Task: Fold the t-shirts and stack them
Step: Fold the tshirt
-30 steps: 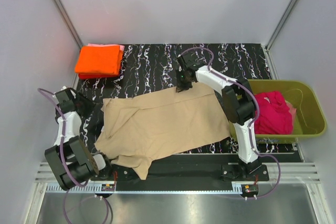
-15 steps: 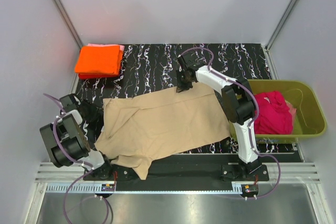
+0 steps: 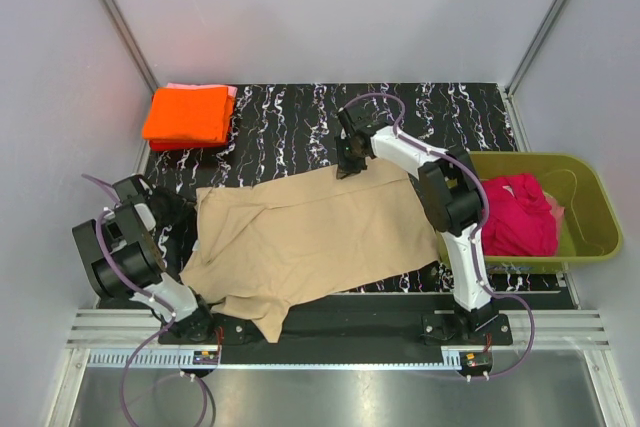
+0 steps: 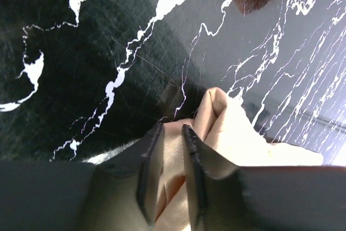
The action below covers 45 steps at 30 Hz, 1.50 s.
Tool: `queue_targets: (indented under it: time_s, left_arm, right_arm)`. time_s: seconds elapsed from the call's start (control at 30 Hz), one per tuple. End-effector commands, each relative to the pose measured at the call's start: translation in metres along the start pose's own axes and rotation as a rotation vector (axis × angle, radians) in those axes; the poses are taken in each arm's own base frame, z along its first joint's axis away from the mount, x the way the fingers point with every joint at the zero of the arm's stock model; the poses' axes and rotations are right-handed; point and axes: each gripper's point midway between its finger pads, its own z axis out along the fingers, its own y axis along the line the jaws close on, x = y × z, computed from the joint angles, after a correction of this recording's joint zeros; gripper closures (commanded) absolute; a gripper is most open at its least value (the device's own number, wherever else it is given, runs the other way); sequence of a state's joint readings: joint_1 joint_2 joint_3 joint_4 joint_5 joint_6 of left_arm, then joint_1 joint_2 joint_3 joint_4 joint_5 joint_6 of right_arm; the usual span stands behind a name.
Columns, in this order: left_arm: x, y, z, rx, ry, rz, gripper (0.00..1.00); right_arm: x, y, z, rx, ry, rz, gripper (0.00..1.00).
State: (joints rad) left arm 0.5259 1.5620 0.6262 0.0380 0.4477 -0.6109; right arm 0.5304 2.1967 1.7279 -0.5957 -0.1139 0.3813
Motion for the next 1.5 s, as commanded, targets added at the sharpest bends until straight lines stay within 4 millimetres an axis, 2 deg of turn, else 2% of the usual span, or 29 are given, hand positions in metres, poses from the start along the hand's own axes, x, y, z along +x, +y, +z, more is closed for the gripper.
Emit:
queue_targets:
  time_s: [0.0,0.1,0.13,0.17,0.3,0.37,0.4,0.43,0.47,0.67,0.87,0.97,1.1,1.2,1.27,1.37,1.47]
  left_arm:
    - [-0.006,-0.006,0.004,0.035,0.006,0.017,0.77]
    - [-0.004,-0.007,0.004,0.038,0.02,0.015,0.87]
    - [-0.004,-0.007,0.004,0.035,0.025,0.016,0.97]
    - [-0.006,-0.008,0.004,0.039,0.026,0.016,1.0]
    - [-0.011,-0.01,0.001,0.013,0.031,0.024,1.0]
    - [-0.024,-0.013,-0.003,-0.008,0.003,0.057,1.0]
    - [-0.026,-0.011,-0.005,-0.03,0.005,0.063,1.0]
    - [-0.035,-0.014,-0.007,-0.039,-0.02,0.091,1.0]
    - [-0.039,-0.015,-0.009,-0.044,-0.031,0.103,1.0]
    - [-0.054,-0.018,-0.011,-0.092,-0.051,0.156,1.0]
    - [-0.056,0.004,-0.008,-0.241,-0.04,0.18,1.0]
    - [-0.064,0.009,-0.009,-0.289,-0.071,0.179,1.0]
    - [-0.078,0.021,-0.021,-0.405,-0.137,0.193,1.0]
    - [-0.094,0.022,-0.037,-0.464,-0.239,0.18,1.0]
    - [-0.103,0.017,-0.042,-0.457,-0.283,0.183,1.0]
    - [-0.111,0.006,-0.037,-0.406,-0.323,0.153,1.0]
    - [-0.11,0.001,-0.028,-0.36,-0.318,0.145,1.0]
  right_arm:
    - [-0.01,-0.005,0.007,0.022,-0.021,0.002,0.82]
    - [-0.004,-0.013,0.014,0.055,-0.011,0.003,0.82]
    - [-0.002,-0.016,0.015,0.066,-0.008,0.004,0.82]
    - [-0.001,-0.02,0.017,0.085,-0.006,-0.003,0.83]
    - [0.003,-0.037,0.024,0.151,0.005,-0.014,0.89]
    - [0.006,-0.049,0.028,0.199,0.018,-0.01,0.92]
    - [0.006,-0.052,0.029,0.213,0.019,-0.008,0.92]
    - [0.004,-0.057,0.03,0.223,0.021,0.002,0.92]
    - [0.01,-0.065,0.034,0.249,0.042,0.008,0.92]
    - [0.011,-0.092,0.036,0.318,0.069,0.053,0.93]
    - [0.006,-0.096,0.032,0.331,0.053,0.06,0.93]
    - [0.005,-0.096,0.032,0.336,0.052,0.063,0.93]
    - [0.003,-0.103,0.03,0.362,0.045,0.074,0.93]
    - [0.002,-0.107,0.029,0.382,0.042,0.081,0.93]
    - [0.0,-0.11,0.028,0.388,0.036,0.087,0.93]
    - [-0.004,-0.11,0.028,0.385,0.03,0.091,0.93]
    - [-0.009,-0.109,0.028,0.378,0.02,0.091,0.93]
